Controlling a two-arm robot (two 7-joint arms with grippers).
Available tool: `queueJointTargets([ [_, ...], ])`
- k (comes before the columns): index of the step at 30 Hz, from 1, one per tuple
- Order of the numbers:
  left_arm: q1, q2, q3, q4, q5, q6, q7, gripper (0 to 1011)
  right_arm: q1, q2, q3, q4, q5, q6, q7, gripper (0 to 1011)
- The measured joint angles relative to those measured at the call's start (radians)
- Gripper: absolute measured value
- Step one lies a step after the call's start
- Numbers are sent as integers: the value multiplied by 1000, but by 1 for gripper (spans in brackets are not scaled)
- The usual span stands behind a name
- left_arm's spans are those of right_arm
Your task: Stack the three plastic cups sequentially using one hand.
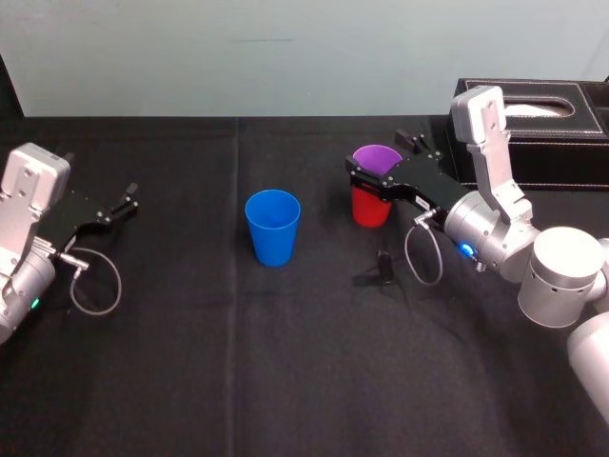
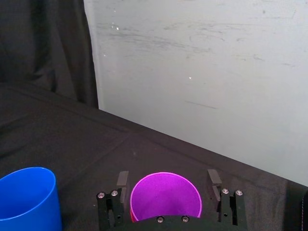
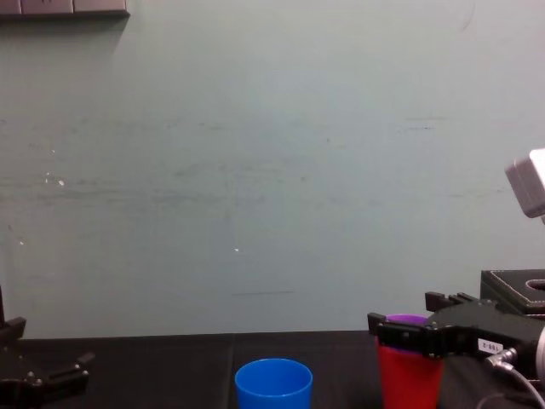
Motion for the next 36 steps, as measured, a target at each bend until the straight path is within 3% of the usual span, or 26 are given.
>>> queueJointTargets([
  [7, 0, 0, 0, 0, 0, 0, 0, 1005, -9, 7, 5, -32, -1, 1, -2, 1004],
  [17, 0, 0, 0, 0, 0, 0, 0, 1005, -55, 36, 16, -158, -9, 43, -15, 1004],
  [26, 0, 0, 0, 0, 0, 0, 0, 1005, -163, 95, 43, -307, 32, 47, 14, 1004],
  [36, 0, 0, 0, 0, 0, 0, 0, 1005, -305, 164, 47, -391, 70, -33, 65, 1004],
])
